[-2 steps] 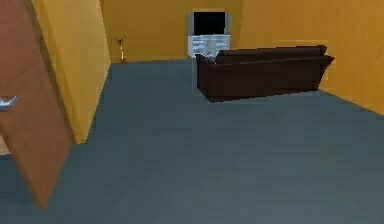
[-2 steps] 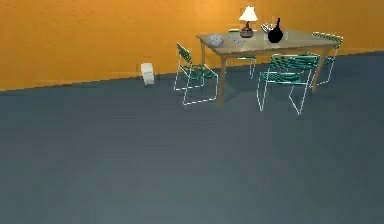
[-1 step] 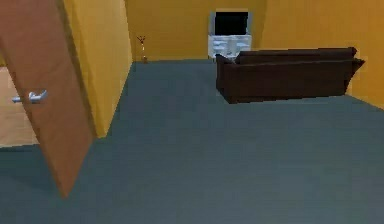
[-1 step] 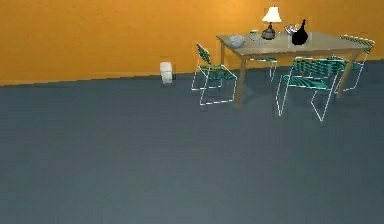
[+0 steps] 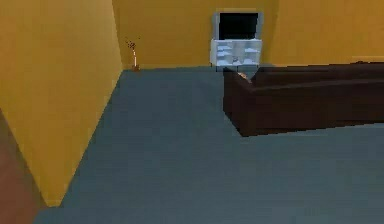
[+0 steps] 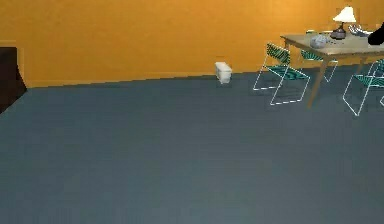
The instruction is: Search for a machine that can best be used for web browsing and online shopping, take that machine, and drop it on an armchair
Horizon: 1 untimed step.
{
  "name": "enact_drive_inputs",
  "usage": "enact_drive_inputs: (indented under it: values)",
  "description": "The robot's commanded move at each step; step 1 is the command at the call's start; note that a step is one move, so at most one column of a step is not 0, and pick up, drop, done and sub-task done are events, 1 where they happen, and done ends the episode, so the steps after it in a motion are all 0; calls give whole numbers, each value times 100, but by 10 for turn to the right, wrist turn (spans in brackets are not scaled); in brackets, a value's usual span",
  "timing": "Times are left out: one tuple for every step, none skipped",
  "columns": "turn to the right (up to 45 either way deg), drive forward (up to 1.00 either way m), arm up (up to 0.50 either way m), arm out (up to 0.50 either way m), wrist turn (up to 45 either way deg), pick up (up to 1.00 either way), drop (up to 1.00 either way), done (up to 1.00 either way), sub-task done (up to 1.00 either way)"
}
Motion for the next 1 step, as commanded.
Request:
enact_drive_inputs:
  values:
    - [0,100,0,0,0,0,0,0,0]
